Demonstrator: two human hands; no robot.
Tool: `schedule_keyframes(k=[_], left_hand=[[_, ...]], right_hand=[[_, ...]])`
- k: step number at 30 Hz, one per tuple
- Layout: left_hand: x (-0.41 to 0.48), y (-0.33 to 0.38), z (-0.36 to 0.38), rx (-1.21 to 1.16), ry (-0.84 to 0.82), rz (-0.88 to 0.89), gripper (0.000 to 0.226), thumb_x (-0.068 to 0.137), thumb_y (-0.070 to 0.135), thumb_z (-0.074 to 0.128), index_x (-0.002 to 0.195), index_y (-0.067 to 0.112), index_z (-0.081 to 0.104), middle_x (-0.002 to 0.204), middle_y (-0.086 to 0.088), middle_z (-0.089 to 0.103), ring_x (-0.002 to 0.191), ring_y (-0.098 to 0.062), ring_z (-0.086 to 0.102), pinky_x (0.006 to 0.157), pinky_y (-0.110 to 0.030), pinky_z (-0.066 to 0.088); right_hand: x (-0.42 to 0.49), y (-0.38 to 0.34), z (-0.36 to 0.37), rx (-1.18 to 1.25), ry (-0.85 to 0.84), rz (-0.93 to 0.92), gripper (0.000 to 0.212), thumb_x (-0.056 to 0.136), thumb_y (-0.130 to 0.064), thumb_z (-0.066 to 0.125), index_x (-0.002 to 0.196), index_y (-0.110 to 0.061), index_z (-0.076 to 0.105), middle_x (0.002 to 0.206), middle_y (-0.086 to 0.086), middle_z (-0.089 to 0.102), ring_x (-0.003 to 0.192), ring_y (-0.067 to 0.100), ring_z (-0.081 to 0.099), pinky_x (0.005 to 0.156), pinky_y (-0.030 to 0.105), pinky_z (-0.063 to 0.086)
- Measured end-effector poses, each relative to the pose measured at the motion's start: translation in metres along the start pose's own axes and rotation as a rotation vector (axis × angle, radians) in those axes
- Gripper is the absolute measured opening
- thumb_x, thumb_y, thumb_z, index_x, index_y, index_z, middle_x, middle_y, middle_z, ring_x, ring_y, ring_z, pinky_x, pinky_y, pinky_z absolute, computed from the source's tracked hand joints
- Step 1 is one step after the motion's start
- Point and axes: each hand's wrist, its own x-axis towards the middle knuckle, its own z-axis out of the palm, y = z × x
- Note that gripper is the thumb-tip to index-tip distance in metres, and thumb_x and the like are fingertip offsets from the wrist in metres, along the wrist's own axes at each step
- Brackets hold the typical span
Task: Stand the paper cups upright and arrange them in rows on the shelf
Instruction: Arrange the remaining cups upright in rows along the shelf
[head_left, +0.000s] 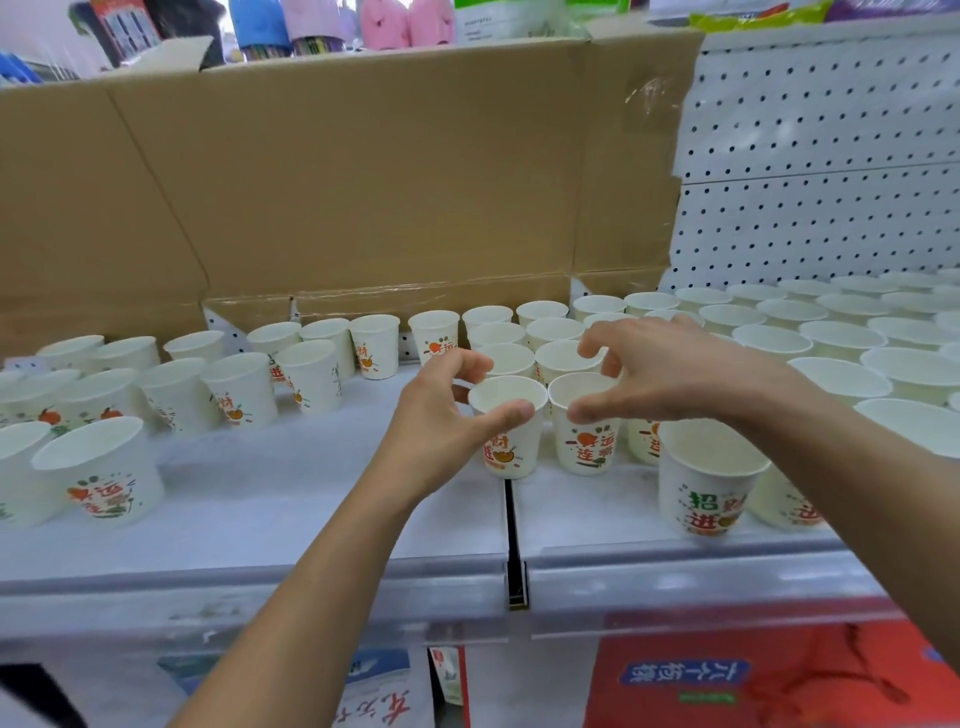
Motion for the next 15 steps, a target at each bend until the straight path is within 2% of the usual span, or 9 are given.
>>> schedule_keyframes(k=[2, 7, 12, 15], left_hand=[[0.0, 0.003, 0.003, 0.026, 0.033, -0.005, 0.056, 0.07, 0.048, 0.079, 0.115, 0.025, 0.056, 0.112, 0.01, 0.057, 0.099, -0.006, 0.055, 0.084, -0.028, 0.051], [0.0, 0.006, 0.011, 0.078, 0.088, -0.008, 0.055, 0.068, 0.053, 0.079, 0.11, 0.025, 0.056, 0.108, 0.011, 0.054, 0.099, -0.009, 0.055, 0.087, -0.036, 0.052], [-0.009, 0.009, 0.015, 0.102, 0.136, -0.004, 0.069, 0.07, 0.059, 0.074, 0.125, 0.026, 0.049, 0.123, 0.011, 0.048, 0.11, -0.008, 0.05, 0.093, -0.035, 0.048], [-0.029, 0.002, 0.0, 0.045, 0.166, 0.027, 0.066, 0.077, 0.059, 0.068, 0.132, 0.031, 0.043, 0.128, 0.017, 0.043, 0.116, -0.004, 0.045, 0.098, -0.031, 0.045]], right_hand=[[-0.001, 0.0, 0.001, -0.017, 0.02, 0.008, 0.069, 0.073, -0.068, 0.064, 0.128, -0.028, 0.05, 0.12, -0.007, 0.061, 0.111, 0.017, 0.053, 0.089, 0.036, 0.029], [-0.005, -0.002, 0.002, -0.059, 0.041, 0.002, 0.065, 0.076, -0.067, 0.06, 0.127, -0.027, 0.052, 0.123, -0.006, 0.061, 0.112, 0.017, 0.052, 0.086, 0.035, 0.028], [-0.017, -0.009, 0.002, -0.11, 0.133, -0.006, 0.061, 0.082, -0.065, 0.055, 0.131, -0.029, 0.049, 0.136, -0.003, 0.054, 0.127, 0.021, 0.04, 0.101, 0.042, 0.029], [-0.026, -0.028, 0.002, 0.002, 0.265, -0.067, 0.051, 0.083, -0.057, 0.057, 0.126, -0.03, 0.054, 0.134, -0.001, 0.055, 0.125, 0.022, 0.042, 0.102, 0.044, 0.029]])
